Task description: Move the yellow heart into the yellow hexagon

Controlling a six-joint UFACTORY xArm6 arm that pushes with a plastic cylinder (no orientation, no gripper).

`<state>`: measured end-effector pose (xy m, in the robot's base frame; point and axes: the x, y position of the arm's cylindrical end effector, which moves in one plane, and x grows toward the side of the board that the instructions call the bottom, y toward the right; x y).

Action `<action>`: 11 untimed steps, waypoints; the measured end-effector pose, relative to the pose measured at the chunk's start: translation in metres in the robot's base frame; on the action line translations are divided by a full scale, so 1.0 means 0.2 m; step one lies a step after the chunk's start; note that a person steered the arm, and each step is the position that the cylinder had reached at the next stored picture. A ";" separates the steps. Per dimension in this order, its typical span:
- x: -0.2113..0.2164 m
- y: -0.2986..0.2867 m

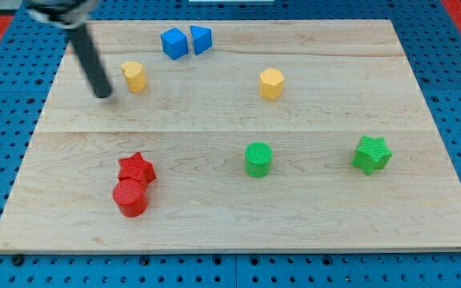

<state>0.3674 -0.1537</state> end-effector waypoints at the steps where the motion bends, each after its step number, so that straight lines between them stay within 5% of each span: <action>1: -0.16 -0.29; 2: -0.22 -0.38; 3: -0.30 0.03; 4: -0.17 0.35; 6: -0.04 0.73; 9: 0.13 0.83; 11: 0.25 1.84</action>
